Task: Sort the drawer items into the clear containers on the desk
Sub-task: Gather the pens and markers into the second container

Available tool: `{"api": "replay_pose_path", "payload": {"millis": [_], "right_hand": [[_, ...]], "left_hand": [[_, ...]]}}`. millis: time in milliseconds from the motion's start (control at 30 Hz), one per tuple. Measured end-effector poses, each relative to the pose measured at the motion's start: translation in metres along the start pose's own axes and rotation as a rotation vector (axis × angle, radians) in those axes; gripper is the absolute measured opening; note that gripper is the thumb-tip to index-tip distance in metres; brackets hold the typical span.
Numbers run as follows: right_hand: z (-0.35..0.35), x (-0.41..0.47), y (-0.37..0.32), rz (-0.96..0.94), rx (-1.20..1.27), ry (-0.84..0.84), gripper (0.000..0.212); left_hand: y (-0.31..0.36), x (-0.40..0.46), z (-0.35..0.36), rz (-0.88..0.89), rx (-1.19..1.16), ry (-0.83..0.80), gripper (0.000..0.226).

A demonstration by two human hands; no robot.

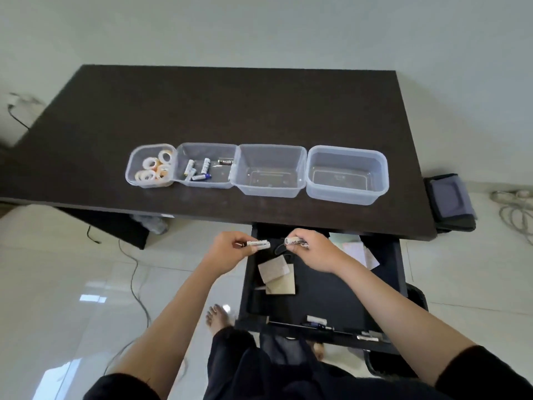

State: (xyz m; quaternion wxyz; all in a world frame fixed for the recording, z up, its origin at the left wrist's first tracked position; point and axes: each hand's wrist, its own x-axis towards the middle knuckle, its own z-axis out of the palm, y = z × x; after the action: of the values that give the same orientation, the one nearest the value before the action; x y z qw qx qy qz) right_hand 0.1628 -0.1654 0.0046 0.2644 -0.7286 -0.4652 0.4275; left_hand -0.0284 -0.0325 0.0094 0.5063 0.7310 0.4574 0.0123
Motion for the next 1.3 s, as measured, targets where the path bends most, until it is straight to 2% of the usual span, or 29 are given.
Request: {"api": "replay_pose_path", "payload": {"millis": [233,467,567,700,833,933,1133,1300], "right_hand": [[0.017,0.082,-0.12,-0.191,0.006,0.1,0.016],[0.027,0.165,-0.183,-0.12,-0.079,0.212,0.013],[0.029,0.187,-0.192,-0.027,-0.109,0.239,0.009],[0.037,0.204,-0.194,0.07,-0.115,0.286,0.015],[0.043,0.213,-0.191,0.126,-0.153,0.285,0.016],[0.044,0.216,-0.193,0.152,-0.158,0.305,0.02],[0.045,0.217,-0.189,0.149,-0.201,0.382,0.029],[0.041,0.2,-0.182,0.029,-0.178,0.463,0.028]], "left_hand": [[0.009,0.038,-0.132,0.106,-0.007,0.174,0.015],[0.017,0.1,-0.202,0.178,0.166,0.192,0.02],[0.024,0.12,-0.211,0.204,0.254,0.141,0.015],[0.024,0.139,-0.213,0.193,0.342,0.079,0.01],[0.016,0.154,-0.21,0.199,0.384,0.025,0.012],[0.01,0.157,-0.208,0.206,0.371,0.008,0.023],[0.001,0.152,-0.205,0.217,0.329,0.006,0.035],[0.0,0.131,-0.191,0.241,0.266,0.104,0.033]]}}
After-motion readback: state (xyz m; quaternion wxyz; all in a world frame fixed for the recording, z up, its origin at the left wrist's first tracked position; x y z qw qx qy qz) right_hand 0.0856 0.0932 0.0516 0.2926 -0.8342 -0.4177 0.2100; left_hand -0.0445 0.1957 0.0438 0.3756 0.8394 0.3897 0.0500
